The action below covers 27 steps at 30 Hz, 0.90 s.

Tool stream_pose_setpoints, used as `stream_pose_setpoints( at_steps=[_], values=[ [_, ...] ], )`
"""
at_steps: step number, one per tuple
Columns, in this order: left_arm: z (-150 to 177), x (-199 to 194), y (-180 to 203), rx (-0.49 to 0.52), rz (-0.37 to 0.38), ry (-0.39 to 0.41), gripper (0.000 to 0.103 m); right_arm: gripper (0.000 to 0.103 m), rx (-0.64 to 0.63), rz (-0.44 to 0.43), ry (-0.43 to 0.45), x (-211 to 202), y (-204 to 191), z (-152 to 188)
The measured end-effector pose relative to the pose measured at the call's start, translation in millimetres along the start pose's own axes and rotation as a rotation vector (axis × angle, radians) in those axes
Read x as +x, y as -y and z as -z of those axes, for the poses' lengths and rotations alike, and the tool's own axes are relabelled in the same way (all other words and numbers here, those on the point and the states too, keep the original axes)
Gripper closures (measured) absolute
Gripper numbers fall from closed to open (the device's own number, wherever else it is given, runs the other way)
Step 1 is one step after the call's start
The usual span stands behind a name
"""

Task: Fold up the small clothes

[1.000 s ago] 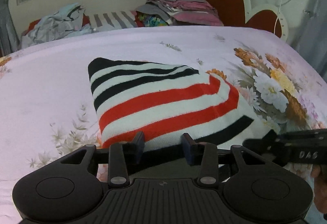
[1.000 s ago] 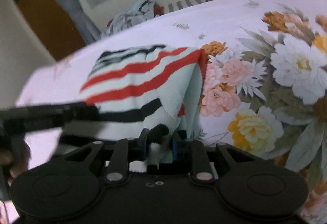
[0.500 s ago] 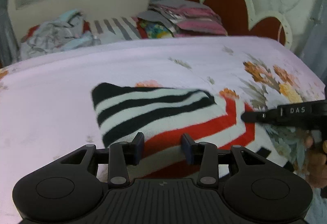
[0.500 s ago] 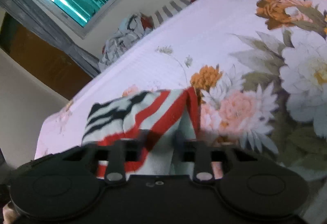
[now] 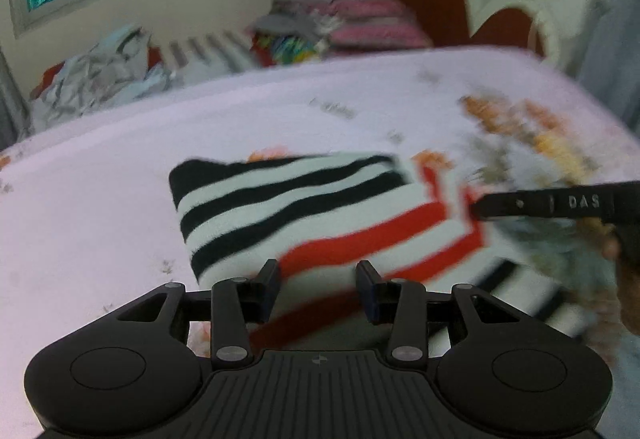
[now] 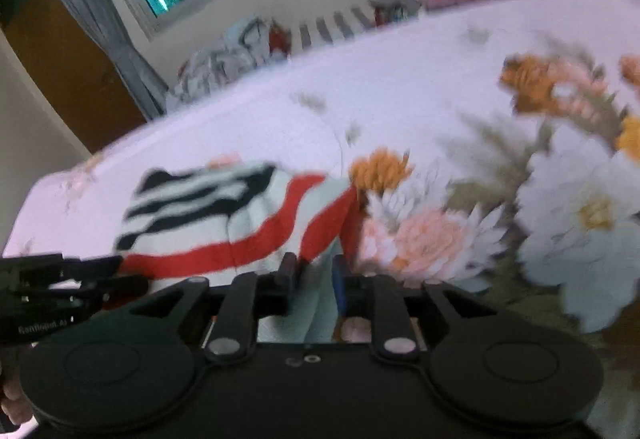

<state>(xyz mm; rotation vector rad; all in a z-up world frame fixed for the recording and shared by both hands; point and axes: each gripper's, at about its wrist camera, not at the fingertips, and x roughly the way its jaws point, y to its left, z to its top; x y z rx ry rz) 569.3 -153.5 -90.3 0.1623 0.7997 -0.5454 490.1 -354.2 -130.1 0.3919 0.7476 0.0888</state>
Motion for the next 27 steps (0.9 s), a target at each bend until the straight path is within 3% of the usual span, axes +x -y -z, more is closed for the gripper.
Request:
stream_pose_setpoints(
  at_steps=[3,7,9,12,15,23,27],
  values=[
    [19.7,-28.4,10.9,0.024,-0.004,0.011,0.062,0.092,-0.078,-0.091,-0.029,-30.6,-14.3,10.1],
    [52.7,-53.0,21.5,0.007,-0.004,-0.024,0.062,0.092,-0.176,-0.131,-0.102,-49.5,-33.1,35.5],
    [68.4,-57.1,26.4,0.018,-0.027,-0.052,0.062,0.092,-0.226,-0.114,-0.141,-51.7,-40.2,50.3],
    [87.5,-53.6,27.7,-0.018,-0.045,-0.094,0.062,0.103,-0.280,-0.040,-0.206,-39.1,-40.0,70.3],
    [95.0,-49.9,29.3,-0.020,-0.070,-0.099,0.062,0.103,-0.208,-0.058,-0.226,-27.2,-28.6,75.2],
    [97.1,-50.8,32.0,-0.064,-0.098,-0.089,0.062,0.103,-0.231,-0.050,-0.231,-31.9,-33.7,76.3],
    [84.2,-64.7,34.7,-0.058,-0.137,-0.040,0.062,0.095,-0.228,-0.074,-0.103,-56.7,-40.3,56.1]
  ],
)
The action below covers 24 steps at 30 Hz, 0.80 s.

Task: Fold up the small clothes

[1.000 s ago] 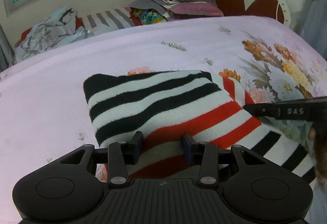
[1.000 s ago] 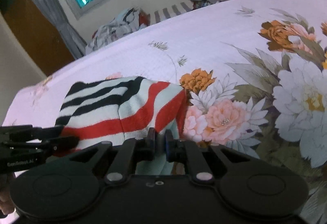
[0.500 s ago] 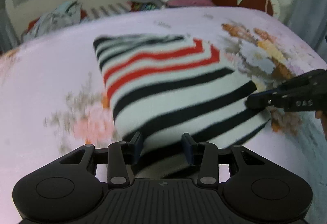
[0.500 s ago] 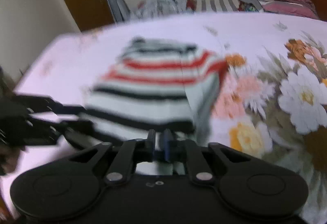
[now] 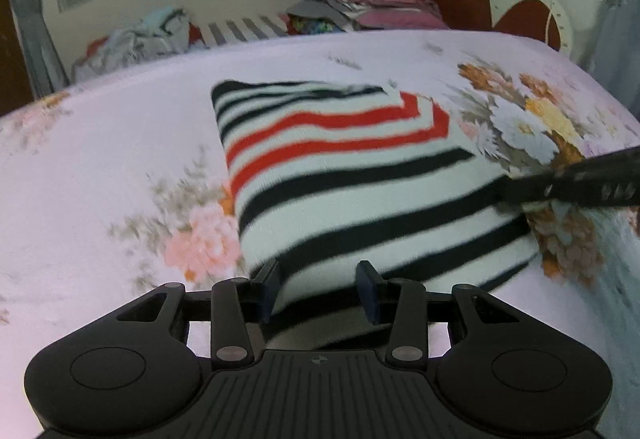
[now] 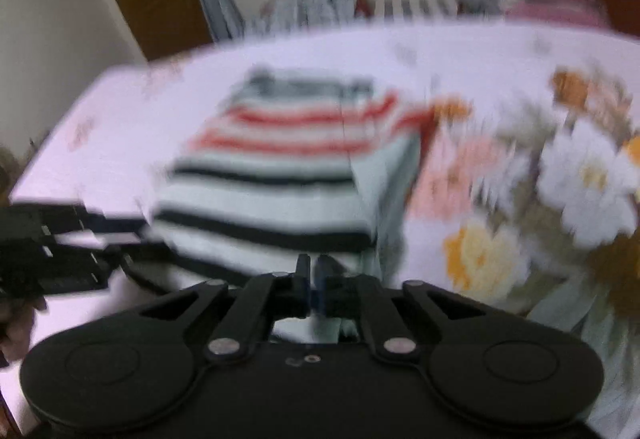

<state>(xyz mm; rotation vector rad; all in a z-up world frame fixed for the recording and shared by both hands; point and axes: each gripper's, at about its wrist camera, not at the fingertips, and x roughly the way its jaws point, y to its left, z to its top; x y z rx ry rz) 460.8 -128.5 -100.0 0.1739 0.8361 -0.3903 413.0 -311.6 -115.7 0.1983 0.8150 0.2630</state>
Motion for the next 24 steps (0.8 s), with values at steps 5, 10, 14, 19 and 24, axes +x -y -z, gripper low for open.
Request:
stream_pose_setpoints(
  at_steps=[5,10,14,19,24],
  values=[
    [-10.0,13.5,-0.7,-0.012,-0.024,-0.011,0.042,0.097,-0.019,0.023,0.014,17.3,1.2,-15.9],
    [-7.3,27.1,6.4,-0.006,-0.049,-0.039,0.026,0.101,-0.038,0.073,-0.065,42.0,9.0,-10.3],
    [-2.7,32.0,7.5,-0.014,-0.055,-0.052,0.026,0.102,-0.061,0.077,-0.067,45.1,9.4,-8.1],
    [-0.2,36.5,7.0,-0.016,-0.056,-0.060,0.026,0.103,-0.046,0.051,-0.054,47.7,16.2,-5.9],
    [-9.2,21.5,-1.6,-0.041,-0.070,-0.005,0.021,0.083,0.085,-0.033,0.000,23.0,32.8,-16.7]
  ],
)
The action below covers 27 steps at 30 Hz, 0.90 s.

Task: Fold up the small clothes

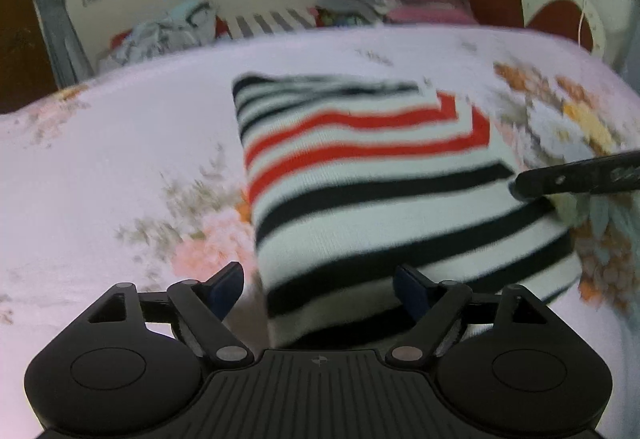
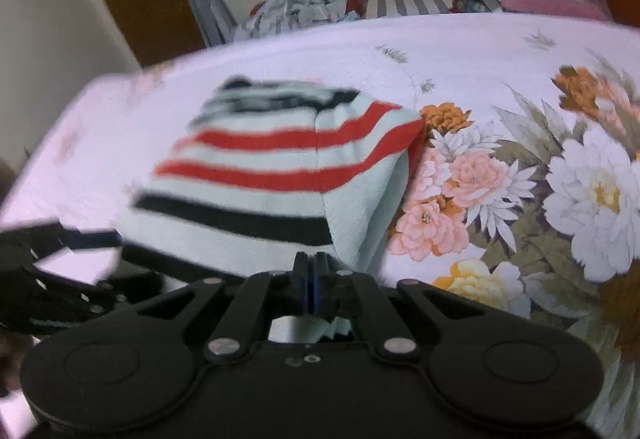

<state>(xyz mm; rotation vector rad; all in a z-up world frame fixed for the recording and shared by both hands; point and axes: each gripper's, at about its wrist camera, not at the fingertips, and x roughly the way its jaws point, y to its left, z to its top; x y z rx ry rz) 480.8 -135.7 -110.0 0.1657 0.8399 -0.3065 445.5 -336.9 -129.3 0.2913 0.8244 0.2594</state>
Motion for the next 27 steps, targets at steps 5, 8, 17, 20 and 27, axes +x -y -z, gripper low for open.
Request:
stream_pose_setpoints(
  at_steps=[5,8,17,20,27],
  values=[
    [-16.1,5.6,-29.3,-0.135,0.067,0.021,0.011,0.045,0.262,-0.148,0.016,-9.5,51.7,-1.2],
    [-23.3,22.1,-44.6,-0.241,0.133,-0.004,0.011,0.046,0.408,-0.240,-0.024,6.3,80.8,3.5],
    [-19.7,59.4,-49.8,-0.415,0.179,-0.101,0.012,0.041,0.517,-0.359,-0.121,46.7,104.5,13.5],
    [-14.7,66.4,-50.7,-0.465,0.199,-0.129,0.012,0.042,0.516,-0.412,-0.130,56.4,106.3,10.1],
    [-15.8,78.2,-46.4,-0.515,0.230,-0.157,0.012,0.042,0.397,-0.409,-0.155,69.7,83.4,-4.4]
  ],
)
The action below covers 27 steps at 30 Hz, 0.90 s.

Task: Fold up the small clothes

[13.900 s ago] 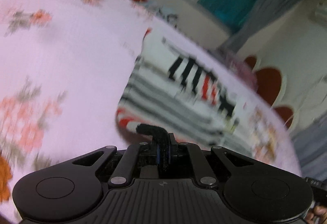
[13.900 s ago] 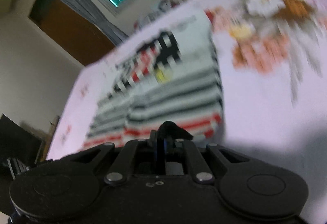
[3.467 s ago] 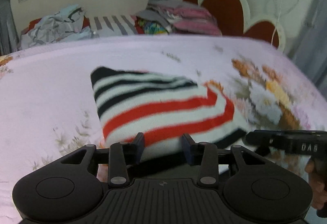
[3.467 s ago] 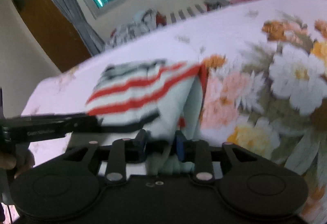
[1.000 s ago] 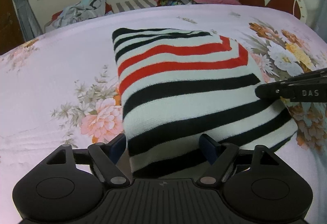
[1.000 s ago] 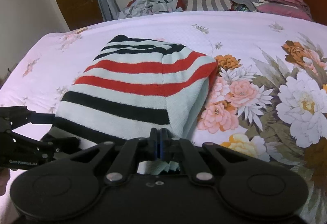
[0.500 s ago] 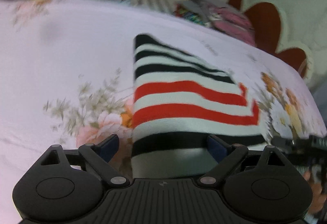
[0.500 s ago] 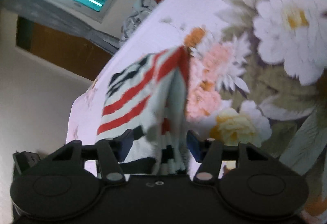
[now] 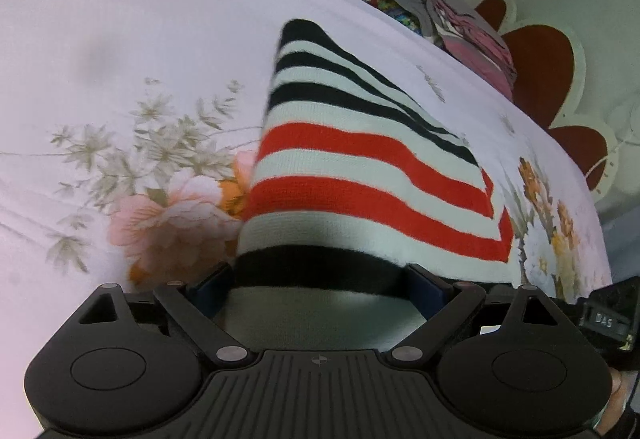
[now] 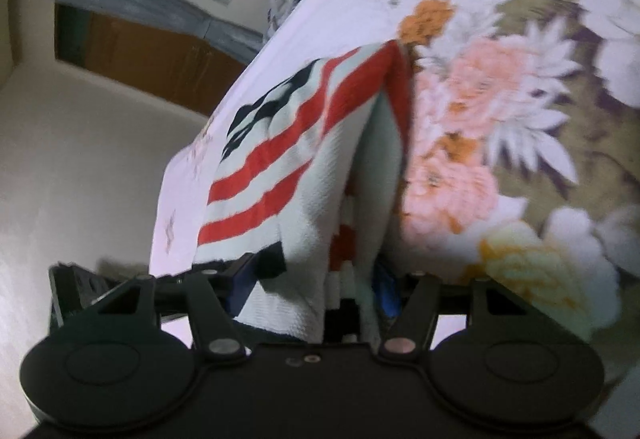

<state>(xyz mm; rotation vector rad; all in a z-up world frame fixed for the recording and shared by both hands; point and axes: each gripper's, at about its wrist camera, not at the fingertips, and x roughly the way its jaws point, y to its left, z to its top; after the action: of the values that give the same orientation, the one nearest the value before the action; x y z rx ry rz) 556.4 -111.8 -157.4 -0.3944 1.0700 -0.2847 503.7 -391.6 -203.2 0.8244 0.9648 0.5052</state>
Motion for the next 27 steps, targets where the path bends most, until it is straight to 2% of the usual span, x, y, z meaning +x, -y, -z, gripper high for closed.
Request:
stream_pose_setpoints(
  at_steps=[1,4,6,9,12,14,17,20,23,27],
  values=[
    [-0.7,2.3,4.3,0.017,-0.011,-0.006,0.012,0.042,-0.011,0.011,-0.001,1.0,-2.5,-0.6],
    [-5.8,3.1,12.4,0.067,-0.044,-0.009,0.012,0.054,-0.030,0.051,-0.003,-5.0,-6.4,-1.6],
    [-8.7,1.7,12.3,0.089,-0.049,-0.007,0.012,0.053,-0.017,0.049,0.000,-9.3,-3.5,-0.9],
    [-13.3,9.8,8.5,0.061,-0.016,-0.026,0.012,0.052,-0.006,0.057,-0.007,-8.1,-4.6,-3.4],
    [-15.9,16.2,18.4,0.101,-0.036,-0.020,0.013,0.055,-0.035,0.135,-0.004,-0.2,-20.0,-8.0],
    [-15.2,12.6,26.5,0.166,-0.056,-0.006,0.026,0.061,-0.095,0.222,-0.003,0.9,-35.5,-4.6],
    [-15.2,4.8,43.4,0.278,-0.098,0.018,0.039,0.067,-0.177,0.323,0.015,4.3,-59.0,2.1],
    [-12.7,-3.0,57.5,0.397,-0.141,0.043,0.046,0.069,-0.258,0.419,0.054,5.1,-84.5,12.2],
    [-12.5,-10.1,61.1,0.457,-0.148,0.055,0.048,0.070,-0.330,0.497,0.094,2.2,-106.9,27.1],
    [-14.2,-28.7,61.3,0.516,-0.151,0.080,0.049,0.071,-0.395,0.524,0.130,0.2,-141.3,37.9]
  ],
)
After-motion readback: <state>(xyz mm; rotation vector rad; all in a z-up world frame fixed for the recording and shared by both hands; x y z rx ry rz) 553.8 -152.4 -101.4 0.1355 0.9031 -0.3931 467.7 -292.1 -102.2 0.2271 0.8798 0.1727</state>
